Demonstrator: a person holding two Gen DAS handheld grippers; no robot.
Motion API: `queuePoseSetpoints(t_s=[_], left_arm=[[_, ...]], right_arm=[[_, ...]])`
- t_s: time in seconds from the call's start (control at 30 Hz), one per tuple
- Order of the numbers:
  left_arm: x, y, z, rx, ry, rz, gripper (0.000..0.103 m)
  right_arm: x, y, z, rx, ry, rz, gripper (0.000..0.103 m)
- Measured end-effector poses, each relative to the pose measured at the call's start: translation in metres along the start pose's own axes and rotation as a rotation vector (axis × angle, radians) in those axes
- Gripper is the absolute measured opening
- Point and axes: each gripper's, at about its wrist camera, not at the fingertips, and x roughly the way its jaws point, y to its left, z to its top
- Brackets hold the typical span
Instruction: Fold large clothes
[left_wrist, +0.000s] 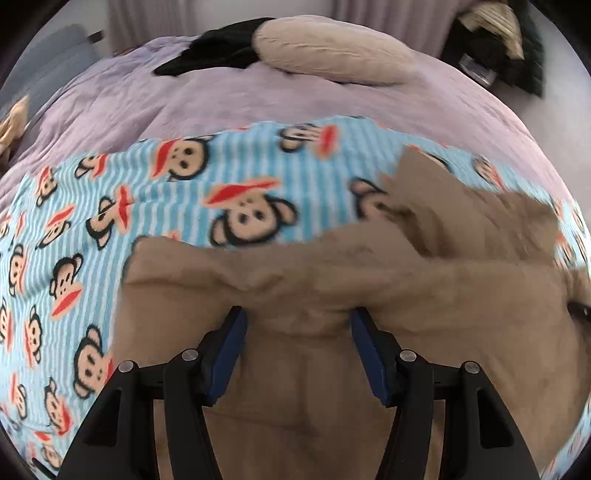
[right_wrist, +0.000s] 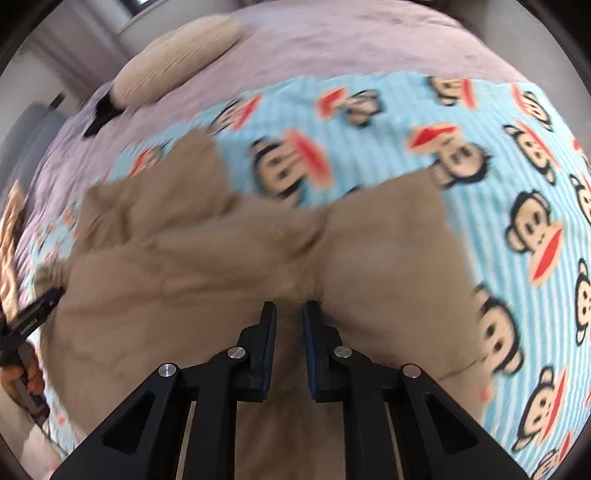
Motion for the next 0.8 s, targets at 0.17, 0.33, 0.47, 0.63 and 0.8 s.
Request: queuePoseSetpoints(t_s=[0.17, 0.33, 0.47, 0.63, 0.8], left_arm=[[0.027, 0.005, 0.009, -0.019, -0.018, 0.022, 0.062], [0.043, 0.005, 0.015, -0.027, -0.030, 0.034, 0.065], [0.027, 0.012, 0.020, -0.050, -0.008, 0.034, 0.065], [-0.016, 0.045, 0.002, -0.034, -0.054, 0.091, 0.065], [0.000, 0.082, -0.018, -0.131, 0.014, 0.129, 0.082]], right_arm=[[0.031, -0.025, 0.019, 0.099, -0.019, 0.010, 0.004], [0.049, -0.024, 0.026, 0.100, -0.031, 0.005, 0.003], [0.042, -0.025, 0.031, 0.136, -0.003, 0.021, 0.003], [-0.006, -0.024, 0.018, 0.119, -0.050, -0.021, 0.009], [-0.018, -0.055, -0.011, 0.189, -0.067, -0.105, 0.009]])
